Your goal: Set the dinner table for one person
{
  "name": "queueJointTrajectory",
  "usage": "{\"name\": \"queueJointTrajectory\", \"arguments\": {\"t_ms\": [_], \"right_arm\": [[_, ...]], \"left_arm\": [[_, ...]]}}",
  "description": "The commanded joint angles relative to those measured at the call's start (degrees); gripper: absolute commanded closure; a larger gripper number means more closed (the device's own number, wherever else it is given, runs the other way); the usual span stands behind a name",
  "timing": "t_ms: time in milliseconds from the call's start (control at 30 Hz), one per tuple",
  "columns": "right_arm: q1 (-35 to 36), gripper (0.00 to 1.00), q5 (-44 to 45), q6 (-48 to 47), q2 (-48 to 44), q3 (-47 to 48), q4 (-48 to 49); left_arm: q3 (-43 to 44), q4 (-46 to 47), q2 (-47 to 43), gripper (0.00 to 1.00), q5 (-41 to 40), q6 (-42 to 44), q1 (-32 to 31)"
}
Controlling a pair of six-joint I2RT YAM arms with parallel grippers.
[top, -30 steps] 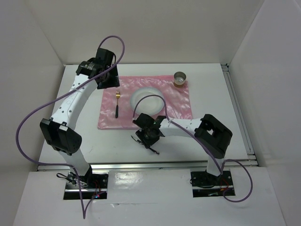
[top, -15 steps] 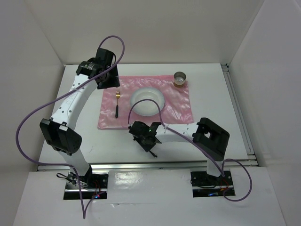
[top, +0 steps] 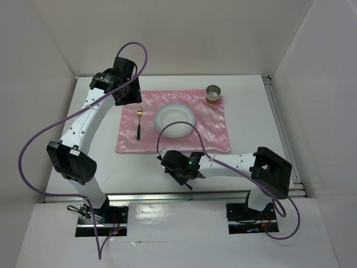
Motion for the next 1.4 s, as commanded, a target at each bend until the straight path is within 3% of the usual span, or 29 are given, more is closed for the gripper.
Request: {"name": "queueJointTrajectory", "arguments": {"t_ms": [0, 333, 700, 800, 1000, 1100, 1267, 1367], "right_arm": [[0.2, 0.99, 3.5, -0.4, -5.2, 0.3, 1.8], [-3.4, 0.99, 12.7, 4.8, -6.5, 4.4, -2.0], [-27.6, 0.99, 2.1, 5.9, -14.1, 5.9, 1.0], [-35.0, 1.0, -2.6, 4.1, -10.4, 9.0, 0.4], [-43.3, 1.0, -6.1, 2.0, -1.0, 15.4, 1.8], [-45.5, 1.0, -8.9, 1.5, 4.0, 18.1, 4.3], [-46.2, 1.0, -6.3, 0.9, 12.5, 22.9, 3.8], [-47.5, 1.0, -6.3, 1.4, 13.2, 23.5, 4.3]], "left_arm": [[0.4, 0.8, -2.7, 0.33, 0.1, -0.5, -0.1], [-0.2, 0.8, -3.2, 0.33, -0.6, -1.1, -0.1], [0.4, 0.8, -4.3, 0.33, -1.2, -1.1, -0.1], [0.4, 0.8, -4.3, 0.33, -1.2, -1.1, -0.1], [0.4, 0.8, -4.3, 0.33, -1.2, -1.1, -0.1], [0.4, 0.8, -3.2, 0.33, -0.6, -0.5, -0.1], [1.1, -0.4, -1.9, 0.33, -1.1, -0.5, -0.1], [1.1, -0.4, -1.9, 0.33, -1.1, -0.5, -0.1]]}}
